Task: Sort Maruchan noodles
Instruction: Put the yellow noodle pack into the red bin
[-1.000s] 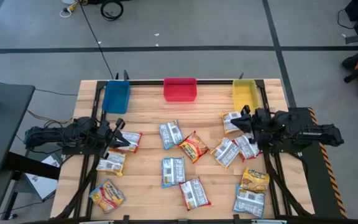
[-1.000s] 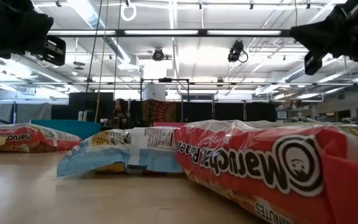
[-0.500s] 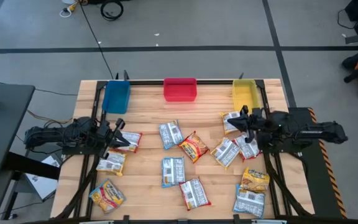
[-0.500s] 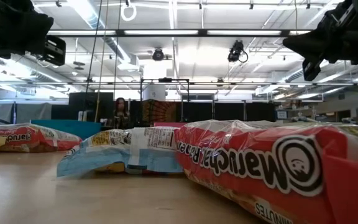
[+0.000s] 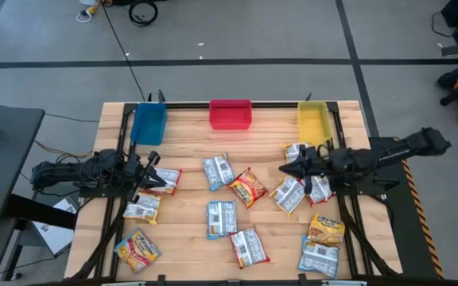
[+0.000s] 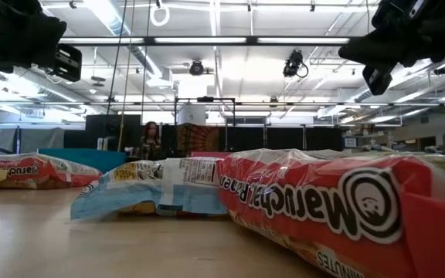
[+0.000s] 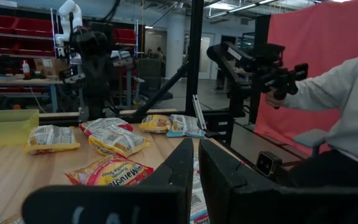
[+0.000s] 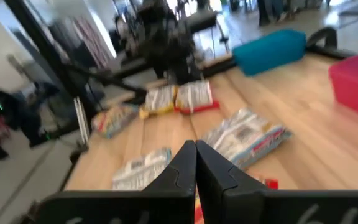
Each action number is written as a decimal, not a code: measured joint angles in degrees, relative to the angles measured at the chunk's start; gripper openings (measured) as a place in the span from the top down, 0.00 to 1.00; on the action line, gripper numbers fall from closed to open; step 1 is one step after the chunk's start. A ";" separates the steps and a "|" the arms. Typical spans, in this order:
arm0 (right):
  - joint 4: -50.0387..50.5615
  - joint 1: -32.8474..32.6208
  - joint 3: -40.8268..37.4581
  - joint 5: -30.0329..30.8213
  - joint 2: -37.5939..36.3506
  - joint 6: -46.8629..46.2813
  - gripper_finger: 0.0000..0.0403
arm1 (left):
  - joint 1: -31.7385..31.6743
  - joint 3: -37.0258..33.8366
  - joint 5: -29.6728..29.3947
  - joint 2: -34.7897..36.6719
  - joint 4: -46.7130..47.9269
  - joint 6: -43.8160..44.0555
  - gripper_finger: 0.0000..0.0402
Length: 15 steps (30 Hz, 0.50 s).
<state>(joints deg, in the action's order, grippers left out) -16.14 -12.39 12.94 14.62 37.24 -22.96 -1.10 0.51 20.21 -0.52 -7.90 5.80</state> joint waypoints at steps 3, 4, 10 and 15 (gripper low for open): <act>0.04 -3.61 1.75 3.48 5.40 0.04 0.98 | 0.00 -0.02 -0.02 0.00 0.00 0.00 0.92; -0.05 -4.45 2.30 4.07 7.14 0.04 0.98 | 0.00 -0.02 0.00 -0.01 0.02 0.00 0.92; -0.08 -6.75 5.36 4.82 17.38 0.15 0.98 | 0.00 -0.02 0.00 0.00 0.00 0.02 0.92; 0.09 -6.60 8.34 3.94 25.31 0.81 0.98 | 0.00 -0.01 -0.02 -0.01 0.02 0.02 0.92</act>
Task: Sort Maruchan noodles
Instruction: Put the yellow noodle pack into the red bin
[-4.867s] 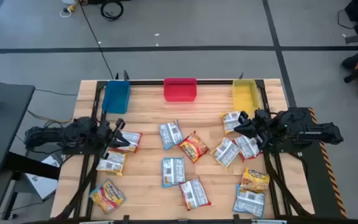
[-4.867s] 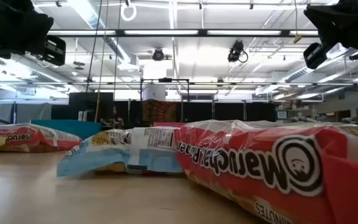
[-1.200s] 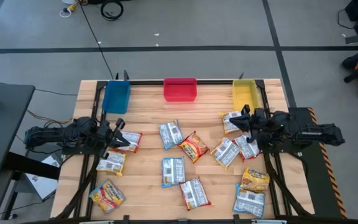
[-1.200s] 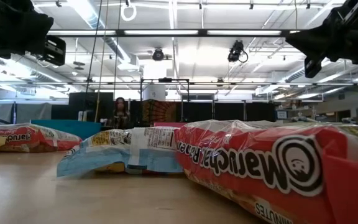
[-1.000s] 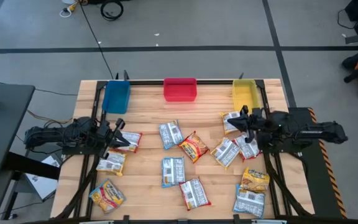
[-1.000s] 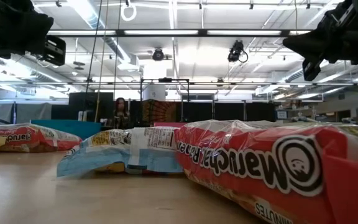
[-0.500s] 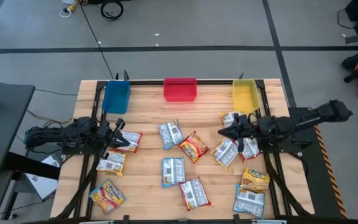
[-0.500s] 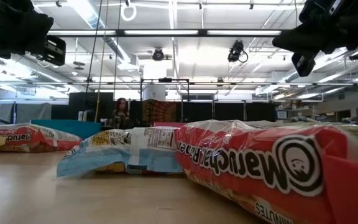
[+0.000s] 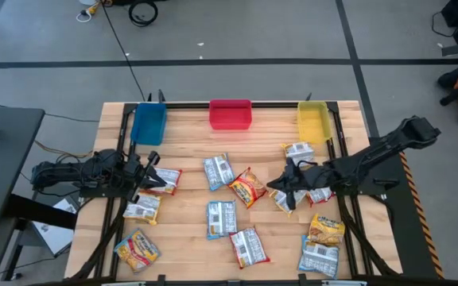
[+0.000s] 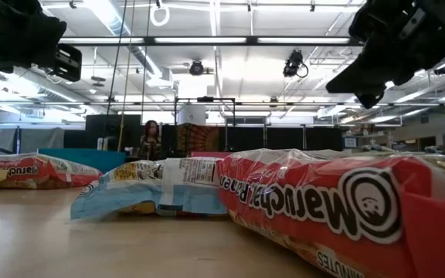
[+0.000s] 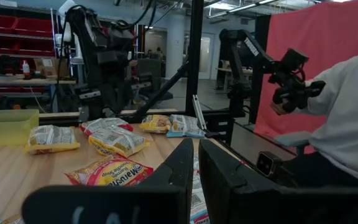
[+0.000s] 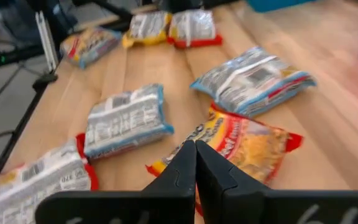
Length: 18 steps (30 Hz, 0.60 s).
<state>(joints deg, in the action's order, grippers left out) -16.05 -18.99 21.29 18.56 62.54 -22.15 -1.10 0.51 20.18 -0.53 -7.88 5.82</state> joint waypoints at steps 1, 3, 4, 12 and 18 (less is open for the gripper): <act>-0.04 0.08 0.78 -0.65 1.45 0.40 0.98 | 0.00 0.00 0.01 0.00 -0.02 -0.02 0.92; 0.24 0.25 2.16 -2.34 3.78 1.57 0.98 | 0.00 0.00 0.00 -0.01 0.00 -0.02 0.92; 0.34 0.34 2.94 -3.12 5.00 2.26 0.98 | 0.00 0.01 0.02 0.00 -0.02 -0.01 0.92; 6.13 0.36 5.98 -4.69 9.62 13.26 0.91 | 0.00 0.01 0.02 -0.01 -0.04 0.00 0.92; 29.35 0.02 14.75 -4.27 9.62 13.35 0.73 | 0.00 -0.02 0.01 -0.01 -0.04 -0.02 0.92</act>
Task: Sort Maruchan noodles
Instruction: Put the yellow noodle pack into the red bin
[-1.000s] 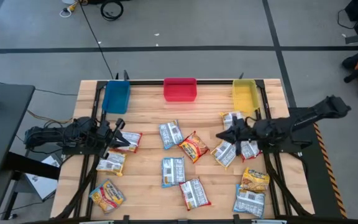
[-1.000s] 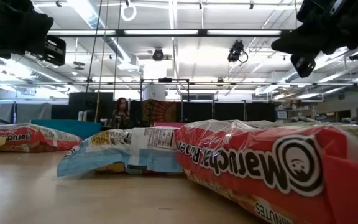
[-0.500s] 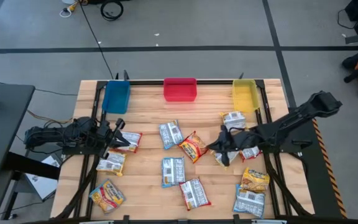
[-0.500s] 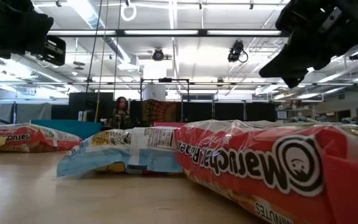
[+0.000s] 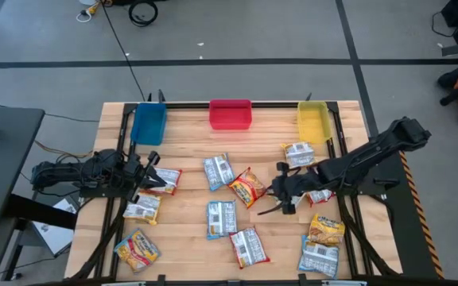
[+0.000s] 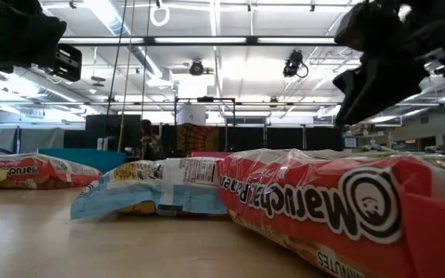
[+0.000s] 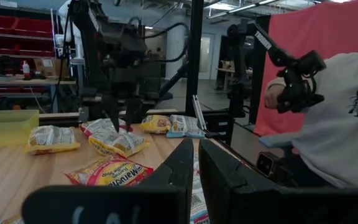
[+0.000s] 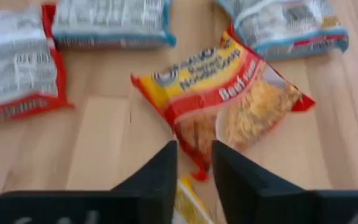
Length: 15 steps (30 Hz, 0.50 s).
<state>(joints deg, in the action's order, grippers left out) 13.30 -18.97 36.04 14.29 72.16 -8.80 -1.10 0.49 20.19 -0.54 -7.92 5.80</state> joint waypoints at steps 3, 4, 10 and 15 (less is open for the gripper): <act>10.11 -0.73 5.80 -0.71 0.61 0.10 0.63 | 0.00 0.02 0.01 0.00 0.00 0.00 0.92; 13.44 -1.03 7.40 -1.36 0.95 0.62 0.60 | 0.00 0.02 0.01 0.00 0.02 0.00 0.92; 25.90 -3.61 11.60 -7.23 5.08 5.83 0.45 | 0.00 0.00 0.01 0.00 0.02 0.00 0.92; 29.09 -6.25 11.60 -7.72 9.18 12.49 0.39 | 0.00 0.00 0.01 0.00 0.02 0.01 0.92</act>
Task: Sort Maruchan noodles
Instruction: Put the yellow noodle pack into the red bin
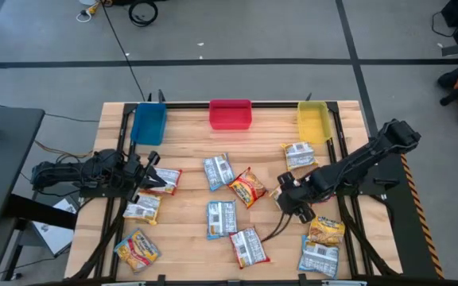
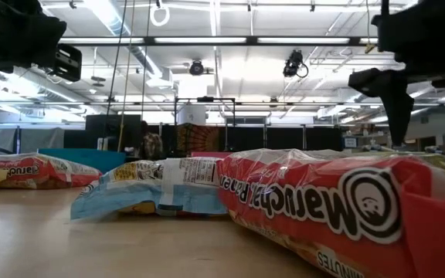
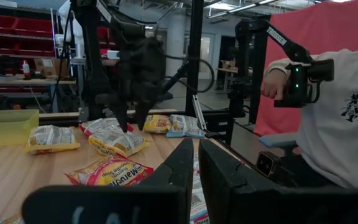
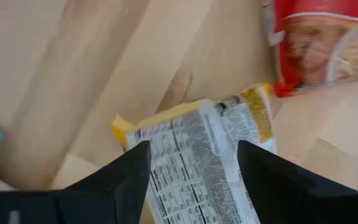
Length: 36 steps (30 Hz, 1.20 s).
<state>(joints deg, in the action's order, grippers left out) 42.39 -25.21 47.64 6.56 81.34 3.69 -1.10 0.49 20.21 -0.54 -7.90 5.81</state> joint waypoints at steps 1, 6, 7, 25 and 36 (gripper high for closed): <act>0.13 -0.36 0.00 0.51 0.71 1.07 0.38 | 0.00 0.02 0.00 0.00 0.00 -0.01 0.92; 1.16 -0.92 0.00 1.31 3.63 2.35 0.38 | 0.00 0.00 0.00 0.00 0.00 -0.01 0.92; 1.80 -0.92 0.00 1.33 4.08 2.35 0.39 | 0.00 0.01 -0.01 0.00 0.00 0.00 0.92; 2.92 3.19 0.10 2.57 2.66 -9.42 0.95 | 0.00 0.00 -0.02 0.00 0.00 0.00 0.92; 2.11 18.28 7.28 3.82 -3.66 -8.82 0.98 | 0.00 0.00 -0.02 0.00 0.00 -0.01 0.92</act>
<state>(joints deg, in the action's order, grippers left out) 44.50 -6.94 54.92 10.39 77.68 -5.13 -1.10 0.49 20.18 -0.54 -7.90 5.80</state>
